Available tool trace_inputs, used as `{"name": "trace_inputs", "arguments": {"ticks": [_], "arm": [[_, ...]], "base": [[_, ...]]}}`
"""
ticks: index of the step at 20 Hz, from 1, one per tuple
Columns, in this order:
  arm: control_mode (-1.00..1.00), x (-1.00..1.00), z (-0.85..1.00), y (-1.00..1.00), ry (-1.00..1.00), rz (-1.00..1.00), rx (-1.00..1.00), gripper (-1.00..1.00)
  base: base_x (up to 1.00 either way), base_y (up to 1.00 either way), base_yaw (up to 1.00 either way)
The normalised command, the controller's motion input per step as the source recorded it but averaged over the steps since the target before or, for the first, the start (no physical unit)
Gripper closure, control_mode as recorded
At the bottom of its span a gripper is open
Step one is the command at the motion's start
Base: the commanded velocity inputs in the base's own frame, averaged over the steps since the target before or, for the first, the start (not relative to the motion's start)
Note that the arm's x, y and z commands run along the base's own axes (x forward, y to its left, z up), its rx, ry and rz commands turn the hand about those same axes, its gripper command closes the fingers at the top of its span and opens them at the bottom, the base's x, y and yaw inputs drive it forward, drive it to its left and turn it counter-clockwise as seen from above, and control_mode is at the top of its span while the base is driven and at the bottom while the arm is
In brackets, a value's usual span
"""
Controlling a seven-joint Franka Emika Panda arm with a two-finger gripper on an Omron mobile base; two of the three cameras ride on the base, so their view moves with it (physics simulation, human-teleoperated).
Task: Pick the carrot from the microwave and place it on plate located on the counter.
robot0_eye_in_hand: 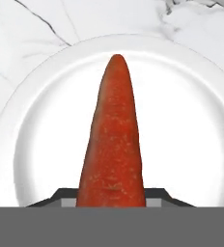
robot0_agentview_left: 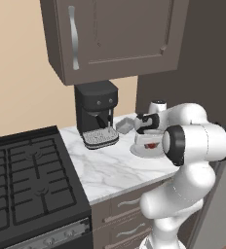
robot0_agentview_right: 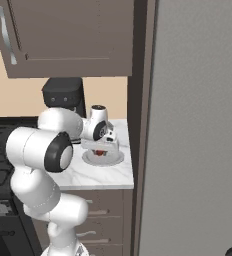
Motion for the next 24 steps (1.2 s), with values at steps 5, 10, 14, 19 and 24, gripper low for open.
{"name": "trace_inputs", "arguments": {"ticks": [5,10,14,19,24], "arm": [[-1.00,0.23,-0.43,0.00,-0.03,0.00,0.00,1.00],[-1.00,0.00,-0.10,0.00,0.00,0.00,0.00,1.00],[-1.00,0.00,0.00,0.00,0.00,0.00,0.00,1.00],[-1.00,0.00,0.00,0.00,0.00,0.00,0.00,-1.00],[-1.00,0.00,0.00,0.00,0.00,0.00,0.00,-1.00]], "base": [[0.00,0.00,0.00],[0.00,0.00,0.00],[0.00,0.00,0.00],[0.00,0.00,0.00],[0.00,0.00,0.00]]}}
